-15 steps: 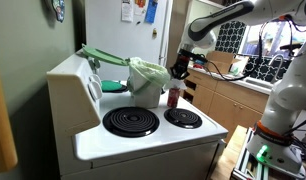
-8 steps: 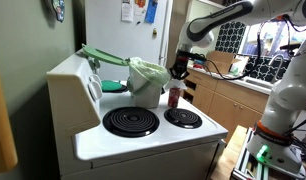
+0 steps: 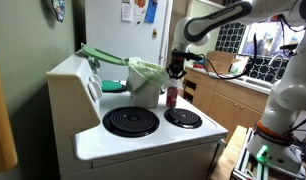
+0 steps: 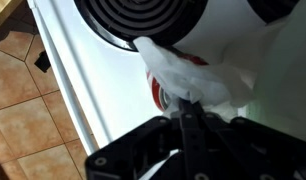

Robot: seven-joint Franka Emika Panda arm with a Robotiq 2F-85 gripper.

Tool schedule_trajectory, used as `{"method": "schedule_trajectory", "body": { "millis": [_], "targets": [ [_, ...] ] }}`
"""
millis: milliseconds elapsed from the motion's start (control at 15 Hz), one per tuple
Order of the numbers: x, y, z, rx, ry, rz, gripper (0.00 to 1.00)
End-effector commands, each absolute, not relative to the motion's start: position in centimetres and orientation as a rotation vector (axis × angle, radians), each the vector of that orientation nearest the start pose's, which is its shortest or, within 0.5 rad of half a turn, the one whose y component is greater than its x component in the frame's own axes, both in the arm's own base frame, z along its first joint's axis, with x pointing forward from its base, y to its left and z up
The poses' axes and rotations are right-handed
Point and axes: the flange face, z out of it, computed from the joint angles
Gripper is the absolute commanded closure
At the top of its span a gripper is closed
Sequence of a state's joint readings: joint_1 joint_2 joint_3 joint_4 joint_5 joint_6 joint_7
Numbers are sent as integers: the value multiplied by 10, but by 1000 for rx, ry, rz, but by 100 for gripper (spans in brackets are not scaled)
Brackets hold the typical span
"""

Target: Use the paper towel to lift the coke can and throw it in the bin

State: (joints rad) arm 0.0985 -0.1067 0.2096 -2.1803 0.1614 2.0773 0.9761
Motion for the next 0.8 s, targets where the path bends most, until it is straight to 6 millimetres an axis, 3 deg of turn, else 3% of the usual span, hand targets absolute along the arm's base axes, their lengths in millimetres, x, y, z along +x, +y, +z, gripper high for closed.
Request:
{"method": "schedule_trajectory", "body": {
  "millis": [0,400,467,733],
  "targets": [
    [488,183,429,-2867,1157,106,100],
    [488,191,429,-2897,1190,45,100],
    [488,193,431,-2894,1189,43,91],
    [480,202,435,-2893,1185,74,90]
  ]
}}
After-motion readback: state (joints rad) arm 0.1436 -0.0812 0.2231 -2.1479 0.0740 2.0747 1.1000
